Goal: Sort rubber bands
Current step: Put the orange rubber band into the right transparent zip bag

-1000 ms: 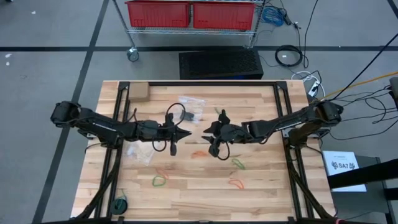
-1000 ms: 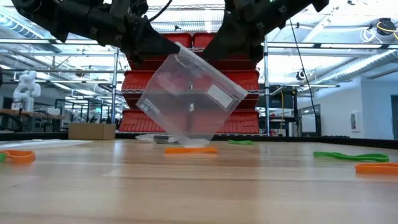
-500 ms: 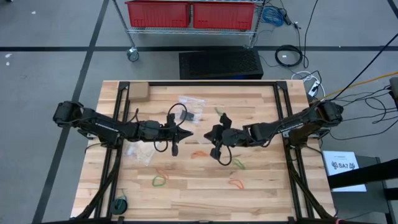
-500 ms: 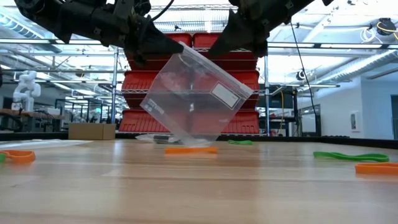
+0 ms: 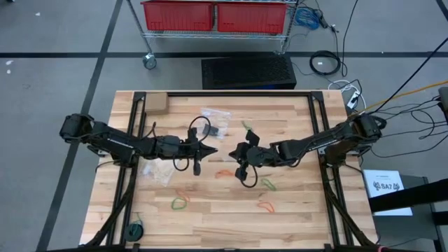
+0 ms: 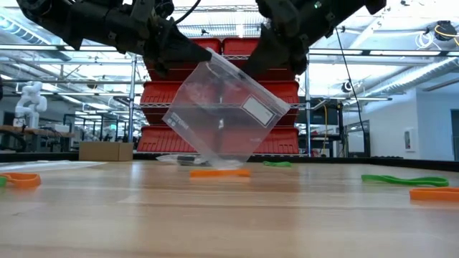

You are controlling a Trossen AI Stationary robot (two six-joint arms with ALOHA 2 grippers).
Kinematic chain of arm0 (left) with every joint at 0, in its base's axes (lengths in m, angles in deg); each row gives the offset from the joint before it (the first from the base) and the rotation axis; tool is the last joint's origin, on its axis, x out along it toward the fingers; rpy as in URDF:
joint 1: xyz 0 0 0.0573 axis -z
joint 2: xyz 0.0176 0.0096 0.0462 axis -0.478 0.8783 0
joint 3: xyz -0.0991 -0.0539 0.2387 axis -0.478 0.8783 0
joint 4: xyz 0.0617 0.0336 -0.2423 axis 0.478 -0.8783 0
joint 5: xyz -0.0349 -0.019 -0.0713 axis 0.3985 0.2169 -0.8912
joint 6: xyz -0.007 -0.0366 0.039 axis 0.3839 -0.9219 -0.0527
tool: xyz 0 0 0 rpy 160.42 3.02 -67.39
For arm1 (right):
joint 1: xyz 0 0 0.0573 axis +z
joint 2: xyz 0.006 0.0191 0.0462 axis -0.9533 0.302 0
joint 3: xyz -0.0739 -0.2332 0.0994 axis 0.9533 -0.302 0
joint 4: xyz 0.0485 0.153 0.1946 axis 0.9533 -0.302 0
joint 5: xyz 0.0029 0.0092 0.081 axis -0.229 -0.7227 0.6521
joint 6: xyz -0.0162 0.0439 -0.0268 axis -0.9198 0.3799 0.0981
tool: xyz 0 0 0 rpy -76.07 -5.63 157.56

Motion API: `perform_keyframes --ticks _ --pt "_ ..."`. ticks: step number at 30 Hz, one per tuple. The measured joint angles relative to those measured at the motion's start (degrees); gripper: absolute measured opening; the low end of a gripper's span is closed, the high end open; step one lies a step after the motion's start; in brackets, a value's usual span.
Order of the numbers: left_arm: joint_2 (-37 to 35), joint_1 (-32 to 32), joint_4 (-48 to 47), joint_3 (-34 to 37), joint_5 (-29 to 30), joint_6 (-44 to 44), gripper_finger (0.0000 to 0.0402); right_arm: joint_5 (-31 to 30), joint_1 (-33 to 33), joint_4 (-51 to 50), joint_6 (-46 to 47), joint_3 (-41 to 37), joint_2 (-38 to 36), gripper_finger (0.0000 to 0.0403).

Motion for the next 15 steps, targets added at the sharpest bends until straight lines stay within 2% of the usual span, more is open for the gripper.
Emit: perform_keyframes --ticks 4,10,15 --pt "0.0 0.0 0.0 0.0 0.0 0.0 0.0 0.0 -0.1 1.3 0.7 0.0 1.5 0.0" --pt "0.0 0.0 0.0 0.0 0.0 0.0 0.0 -0.2 -1.4 9.7 -0.3 0.0 4.2 0.0002" --pt "0.0 0.0 0.3 0.0 0.0 0.0 0.0 0.0 -3.6 12.1 2.8 0.0 7.8 0.0026"
